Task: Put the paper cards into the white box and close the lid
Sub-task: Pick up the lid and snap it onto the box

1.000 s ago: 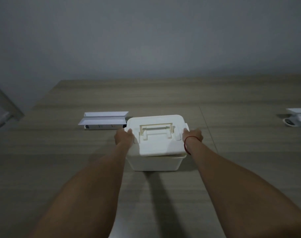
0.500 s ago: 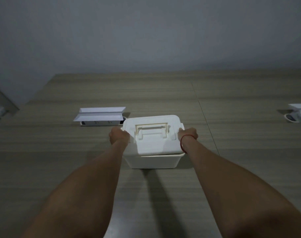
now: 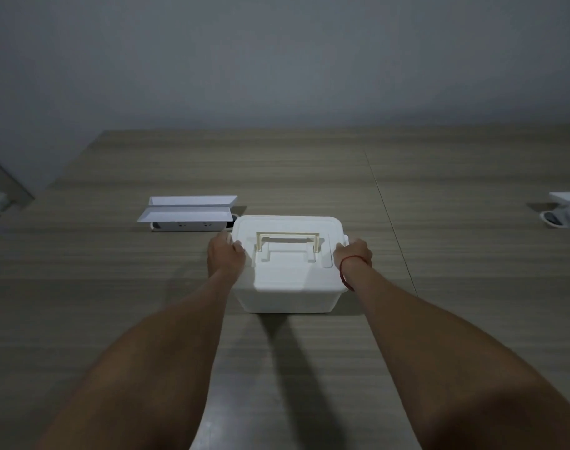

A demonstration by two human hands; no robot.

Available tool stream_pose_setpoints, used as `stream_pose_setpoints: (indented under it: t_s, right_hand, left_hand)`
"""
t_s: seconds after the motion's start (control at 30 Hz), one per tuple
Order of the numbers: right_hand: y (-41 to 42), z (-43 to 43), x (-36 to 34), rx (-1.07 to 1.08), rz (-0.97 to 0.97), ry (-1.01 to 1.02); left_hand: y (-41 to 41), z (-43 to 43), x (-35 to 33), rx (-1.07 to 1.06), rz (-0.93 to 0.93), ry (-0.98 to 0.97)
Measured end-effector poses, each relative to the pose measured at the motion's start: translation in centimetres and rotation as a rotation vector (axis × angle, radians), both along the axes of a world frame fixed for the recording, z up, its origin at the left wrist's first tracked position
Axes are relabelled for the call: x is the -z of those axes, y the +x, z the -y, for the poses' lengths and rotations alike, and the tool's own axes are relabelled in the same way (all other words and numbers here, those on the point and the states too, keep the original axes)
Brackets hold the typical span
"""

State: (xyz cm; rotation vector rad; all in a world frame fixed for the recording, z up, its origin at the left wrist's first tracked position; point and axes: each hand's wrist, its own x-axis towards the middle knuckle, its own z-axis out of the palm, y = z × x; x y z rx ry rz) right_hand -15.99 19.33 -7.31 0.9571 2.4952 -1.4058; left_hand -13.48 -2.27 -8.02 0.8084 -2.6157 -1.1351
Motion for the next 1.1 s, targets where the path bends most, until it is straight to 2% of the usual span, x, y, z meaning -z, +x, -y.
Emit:
stream_pose_setpoints:
  t_s: [0.13,0.23,0.43,0.6,0.8,0.87,0.93,1.1]
  right_hand:
    - [0.2,-0.2,-0.1,-0.021,0.004,0.025]
    - [0.2,-0.2,-0.1,-0.031,0.005,0.023]
    - [0.2,-0.5,0.1,-0.074,0.068,-0.133]
    - [0.9,-0.1,1.0,-0.072,0.029,-0.235]
    - [1.0,-0.2,0.9,-0.064,0.029,-0.258]
    - [1.1,-0.4,0.8,-0.052,0.040,-0.259]
    - [1.1,-0.6,0.6,-0.032,0.074,-0.263]
    - [1.3,-0.8,0.7,0.036,0.122,-0.369]
  left_hand:
    - [0.1,0.2,0.8,-0.004,-0.009,-0.028]
    - [0.1,0.0,1.5,-0.044,-0.029,0.024]
    - [-0.1,-0.5,1.3,-0.091,0.058,0.161]
    - [-0.4,-0.4,1.2,-0.186,0.146,0.203]
    - [-0.2,0.6,1.8,-0.186,0.217,0.492]
    - [-0.1,0.7,1.7,-0.223,0.214,0.457]
    - [0.0,0.8,1.6,-0.235,0.176,0.337]
    - [0.9,0.8,1.7,-0.236,0.073,0.159]
